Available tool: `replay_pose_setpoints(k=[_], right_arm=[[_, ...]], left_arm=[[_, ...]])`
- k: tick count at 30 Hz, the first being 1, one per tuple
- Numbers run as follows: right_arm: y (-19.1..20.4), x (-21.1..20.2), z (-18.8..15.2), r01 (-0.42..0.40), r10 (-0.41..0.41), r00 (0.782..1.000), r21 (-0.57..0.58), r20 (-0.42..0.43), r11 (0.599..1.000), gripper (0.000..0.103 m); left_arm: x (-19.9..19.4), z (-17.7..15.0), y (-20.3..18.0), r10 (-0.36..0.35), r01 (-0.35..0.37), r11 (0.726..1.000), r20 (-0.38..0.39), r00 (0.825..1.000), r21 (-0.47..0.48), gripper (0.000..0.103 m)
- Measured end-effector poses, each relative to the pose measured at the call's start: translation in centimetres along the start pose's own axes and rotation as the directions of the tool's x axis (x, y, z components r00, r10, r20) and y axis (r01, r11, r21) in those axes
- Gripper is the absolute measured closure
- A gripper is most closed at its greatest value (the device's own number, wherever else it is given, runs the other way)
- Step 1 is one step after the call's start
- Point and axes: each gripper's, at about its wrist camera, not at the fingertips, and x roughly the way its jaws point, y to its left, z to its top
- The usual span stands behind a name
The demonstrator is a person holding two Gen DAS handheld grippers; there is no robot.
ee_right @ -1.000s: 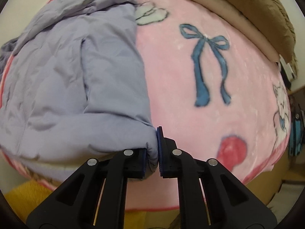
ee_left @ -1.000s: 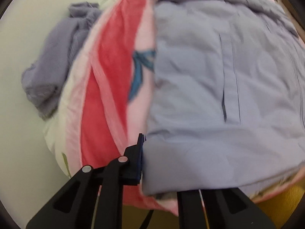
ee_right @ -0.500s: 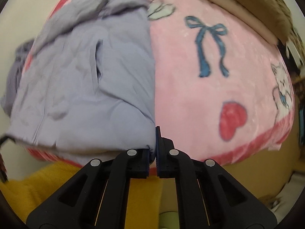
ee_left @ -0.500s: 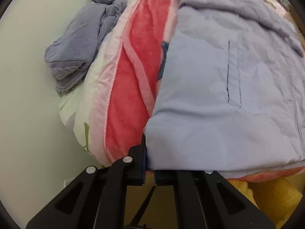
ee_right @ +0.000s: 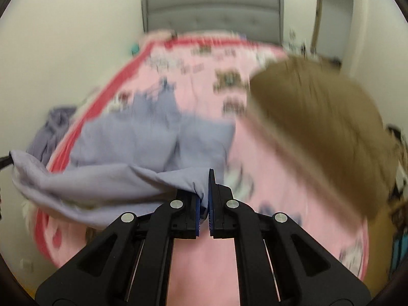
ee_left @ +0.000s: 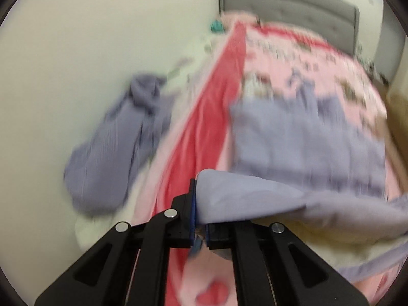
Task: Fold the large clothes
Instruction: 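Lift the hem with both tools and fold it toward the collar, then lay the hem over the jacket, open both tools, and press flat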
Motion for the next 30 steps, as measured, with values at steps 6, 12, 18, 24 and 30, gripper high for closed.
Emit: replay_pose_setpoints(k=[6, 12, 18, 24, 30], right_arm=[[-1.1, 5.6, 8.9, -0.016, 0.009, 0.996, 0.071, 0.093, 0.997, 0.099], [-0.7, 11.9, 13.3, 0.002, -0.009, 0.990, 0.051, 0.139, 0.999, 0.099], [-1.1, 18.4, 17.5, 0.045, -0.048, 0.990, 0.032, 0.132, 0.998, 0.099], [-2.6, 26.4, 20.8, 0.082, -0.087, 0.992, 0.064, 0.088, 0.995, 0.099], [-3.2, 33.2, 22.7, 0.117, -0.124, 0.990, 0.101, 0.063, 0.988, 0.099]], left_arm=[[3.5, 9.6, -3.5, 0.015, -0.012, 0.999, 0.103, 0.995, -0.032, 0.098], [9.2, 15.4, -6.4, 0.036, -0.032, 0.999, 0.097, 0.995, -0.033, 0.098], [14.2, 20.3, -9.4, 0.064, -0.063, 0.998, 0.105, 0.992, -0.012, 0.098], [20.2, 25.1, -12.1, -0.017, 0.027, 0.994, 0.102, 0.995, -0.105, 0.098], [25.4, 28.3, -15.2, 0.024, -0.019, 0.998, 0.097, 0.995, -0.056, 0.098]])
